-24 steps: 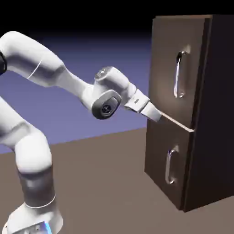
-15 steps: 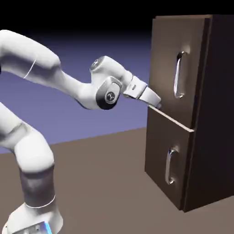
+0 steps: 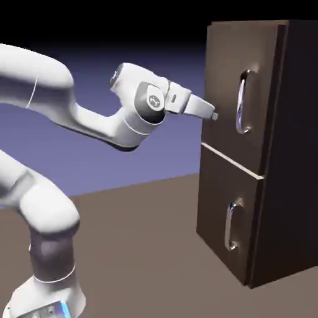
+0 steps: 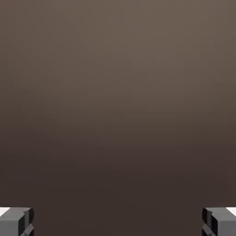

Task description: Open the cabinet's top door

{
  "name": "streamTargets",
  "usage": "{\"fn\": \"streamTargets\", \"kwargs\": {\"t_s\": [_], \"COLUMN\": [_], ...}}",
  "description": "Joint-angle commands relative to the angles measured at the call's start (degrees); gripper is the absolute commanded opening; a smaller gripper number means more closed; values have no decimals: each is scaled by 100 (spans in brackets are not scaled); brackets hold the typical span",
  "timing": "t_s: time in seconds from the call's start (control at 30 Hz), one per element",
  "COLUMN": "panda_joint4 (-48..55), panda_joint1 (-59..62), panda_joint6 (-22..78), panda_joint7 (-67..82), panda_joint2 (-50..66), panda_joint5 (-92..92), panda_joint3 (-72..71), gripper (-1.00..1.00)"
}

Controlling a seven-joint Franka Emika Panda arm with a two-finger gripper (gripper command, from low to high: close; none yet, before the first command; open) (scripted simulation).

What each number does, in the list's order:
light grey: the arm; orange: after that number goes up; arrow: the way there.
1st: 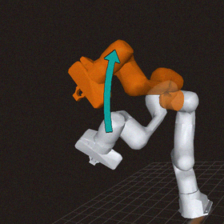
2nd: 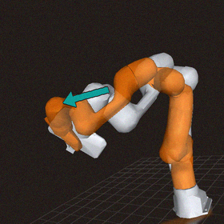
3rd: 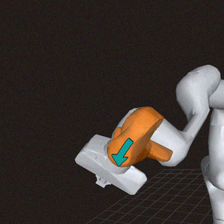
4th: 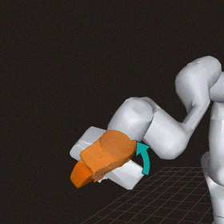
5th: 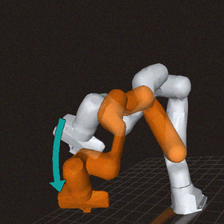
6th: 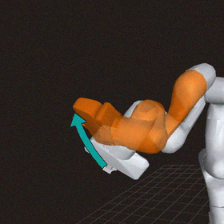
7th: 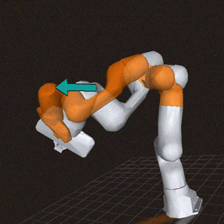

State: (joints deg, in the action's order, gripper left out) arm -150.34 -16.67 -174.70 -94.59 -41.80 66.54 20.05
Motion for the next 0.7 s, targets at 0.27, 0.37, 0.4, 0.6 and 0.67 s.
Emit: {"fn": "streamTargets", "kwargs": {"t_s": [0.27, 0.37, 0.4, 0.6, 0.67], "panda_joint4": [360, 479, 519, 759, 839], "panda_joint1": [-539, -719, -778, -1138, -1257], "panda_joint6": [-23, -31, -34, -50, -55], "panda_joint7": [-1758, -2344, -2539, -3711, -4101], "panda_joint2": [-308, -411, -445, -651, -719], "panda_joint5": [2243, 2991, 3240, 4736, 5234], "panda_joint3": [676, 901, 976, 1427, 1577], "gripper": [0, 0, 0, 0, 0]}}
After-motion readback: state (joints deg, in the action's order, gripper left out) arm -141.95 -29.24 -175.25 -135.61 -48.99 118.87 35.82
